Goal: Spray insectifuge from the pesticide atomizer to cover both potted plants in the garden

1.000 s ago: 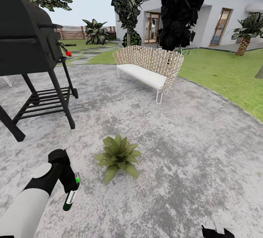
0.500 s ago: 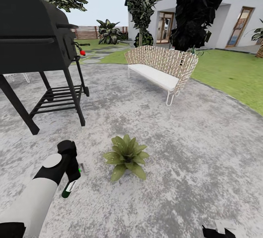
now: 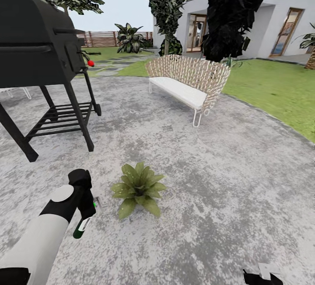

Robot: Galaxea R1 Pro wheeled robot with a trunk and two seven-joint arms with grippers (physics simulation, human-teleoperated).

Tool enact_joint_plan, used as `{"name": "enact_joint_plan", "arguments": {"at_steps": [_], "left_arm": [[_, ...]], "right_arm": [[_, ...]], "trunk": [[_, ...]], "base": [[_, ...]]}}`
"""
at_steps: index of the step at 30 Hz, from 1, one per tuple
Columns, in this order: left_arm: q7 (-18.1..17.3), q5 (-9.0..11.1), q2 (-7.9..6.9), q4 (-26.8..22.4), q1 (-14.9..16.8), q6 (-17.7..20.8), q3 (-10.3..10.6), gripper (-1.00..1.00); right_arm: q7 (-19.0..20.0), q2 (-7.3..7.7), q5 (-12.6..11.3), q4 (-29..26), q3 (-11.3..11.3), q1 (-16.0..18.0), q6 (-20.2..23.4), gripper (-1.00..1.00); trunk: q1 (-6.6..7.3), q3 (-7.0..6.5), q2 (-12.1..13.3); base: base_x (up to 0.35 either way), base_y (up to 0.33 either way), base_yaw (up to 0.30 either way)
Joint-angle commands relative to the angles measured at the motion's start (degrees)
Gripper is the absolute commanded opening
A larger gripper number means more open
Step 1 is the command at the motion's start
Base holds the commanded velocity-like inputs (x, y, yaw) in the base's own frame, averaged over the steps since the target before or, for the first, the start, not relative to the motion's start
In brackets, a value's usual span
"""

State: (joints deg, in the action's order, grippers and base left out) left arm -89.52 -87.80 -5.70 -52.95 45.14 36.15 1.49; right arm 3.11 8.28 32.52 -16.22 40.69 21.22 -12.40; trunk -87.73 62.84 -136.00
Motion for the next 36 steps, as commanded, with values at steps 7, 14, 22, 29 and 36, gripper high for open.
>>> {"name": "enact_joint_plan", "arguments": {"at_steps": [7,14,22,29,36], "left_arm": [[-0.48,-0.43,-0.05,-0.05,-0.1,0.52,-0.21,-1.0],[-0.48,-0.03,-0.45,-0.09,-0.22,0.49,-0.34,-1.0],[-0.48,-0.38,-1.03,-0.01,-0.36,0.5,-0.35,-1.0],[-0.48,-0.19,-1.19,0.03,-0.73,0.5,-0.35,-1.0],[-0.48,0.1,-0.78,0.04,-0.84,0.5,-0.39,-1.0]], "right_arm": [[0.25,-0.13,0.27,0.08,0.45,0.05,-0.26,1.0],[0.28,-0.27,0.27,0.12,0.44,0.05,-0.26,1.0],[0.32,-0.28,0.27,0.07,0.44,0.05,-0.26,1.0],[0.32,-0.28,0.27,0.06,0.44,0.05,-0.26,1.0],[0.32,-0.2,0.27,0.04,0.46,0.05,-0.26,1.0]], "trunk": [[0.01,0.05,-0.02],[0.01,0.05,-0.02],[0.01,0.05,-0.02],[0.01,0.05,-0.02],[0.01,0.05,-0.02]], "base": [[0.0,-0.274,0.161],[0.0,-0.274,0.273],[0.0,-0.167,0.278],[0.0,-0.002,0.274],[0.097,-0.096,0.068]]}}
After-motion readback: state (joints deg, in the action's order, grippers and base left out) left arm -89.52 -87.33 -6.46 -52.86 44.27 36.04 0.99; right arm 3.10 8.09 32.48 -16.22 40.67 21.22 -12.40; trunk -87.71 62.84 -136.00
